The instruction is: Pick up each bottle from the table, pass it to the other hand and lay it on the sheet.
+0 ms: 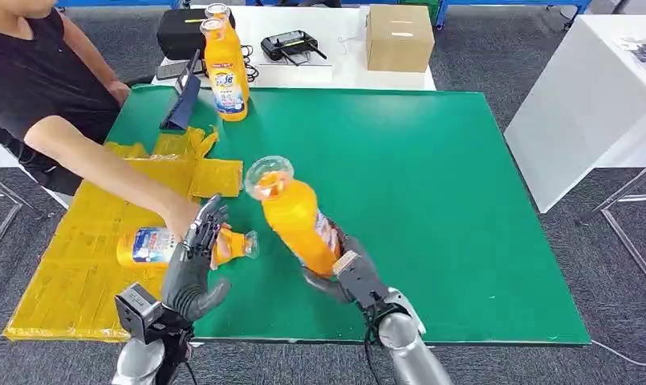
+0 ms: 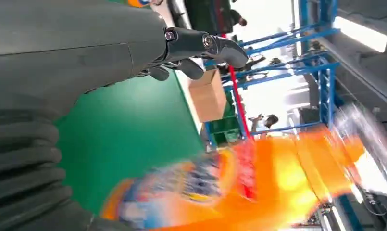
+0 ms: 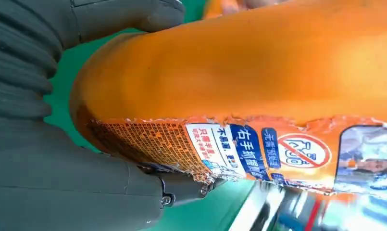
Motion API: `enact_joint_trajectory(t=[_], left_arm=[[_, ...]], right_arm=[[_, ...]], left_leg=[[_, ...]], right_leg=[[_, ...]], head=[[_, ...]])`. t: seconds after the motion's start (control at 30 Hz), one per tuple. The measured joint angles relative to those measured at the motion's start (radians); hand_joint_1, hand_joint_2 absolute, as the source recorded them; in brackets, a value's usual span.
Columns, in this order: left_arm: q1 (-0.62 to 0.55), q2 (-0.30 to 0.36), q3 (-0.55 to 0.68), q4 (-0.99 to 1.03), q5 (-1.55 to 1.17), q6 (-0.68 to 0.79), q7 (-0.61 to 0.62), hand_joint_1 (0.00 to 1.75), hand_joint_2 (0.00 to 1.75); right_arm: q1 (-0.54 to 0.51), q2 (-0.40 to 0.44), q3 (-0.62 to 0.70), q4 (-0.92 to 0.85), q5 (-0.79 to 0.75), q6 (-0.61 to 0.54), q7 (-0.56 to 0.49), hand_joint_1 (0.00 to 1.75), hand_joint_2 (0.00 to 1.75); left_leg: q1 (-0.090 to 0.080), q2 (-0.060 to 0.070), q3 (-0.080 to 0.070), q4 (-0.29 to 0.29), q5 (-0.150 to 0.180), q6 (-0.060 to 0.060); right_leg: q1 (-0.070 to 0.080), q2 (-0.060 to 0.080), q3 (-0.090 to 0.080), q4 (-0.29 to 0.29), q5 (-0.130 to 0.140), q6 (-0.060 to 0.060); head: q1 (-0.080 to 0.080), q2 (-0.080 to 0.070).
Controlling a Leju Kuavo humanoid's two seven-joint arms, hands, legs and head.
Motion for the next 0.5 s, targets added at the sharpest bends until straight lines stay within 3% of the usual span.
enact_joint_trajectory(t=[0.3,0.33,0.37,0.5], left_arm=[[0.019,-0.014,-0.058,-0.005,-0.005,0.004,-0.021,0.0,1.75],[0.021,-0.017,-0.063,-0.006,-0.007,0.005,-0.022,0.7,1.75],[0.025,-0.019,-0.064,-0.007,-0.007,0.006,-0.022,1.75,1.75],[0.027,-0.019,-0.064,-0.008,-0.006,0.006,-0.022,1.75,1.75]], right_arm=[[-0.005,0.064,0.238,0.134,0.114,-0.034,-0.003,1.75,1.75],[-0.007,0.066,0.251,0.139,0.117,-0.035,-0.003,1.75,1.75],[-0.009,0.068,0.26,0.143,0.122,-0.038,-0.005,1.75,1.75],[-0.011,0.069,0.265,0.144,0.124,-0.038,-0.005,1.75,1.75]], left_leg=[[0.0,0.0,0.0,0.0,0.0,0.0],[0.0,0.0,0.0,0.0,0.0,0.0],[-0.001,0.0,0.0,0.0,0.0,0.0],[-0.001,0.0,0.0,0.0,0.0,0.0]], right_leg=[[0.0,0.0,-0.001,0.0,0.0,0.0],[0.0,0.0,-0.001,0.0,0.0,0.0],[0.0,0.0,-0.001,0.0,0.0,0.0],[-0.001,0.0,-0.001,0.0,0.0,0.0]], head=[[0.0,0.0],[0.0,0.0],[0.0,0.0],[0.0,0.0]])
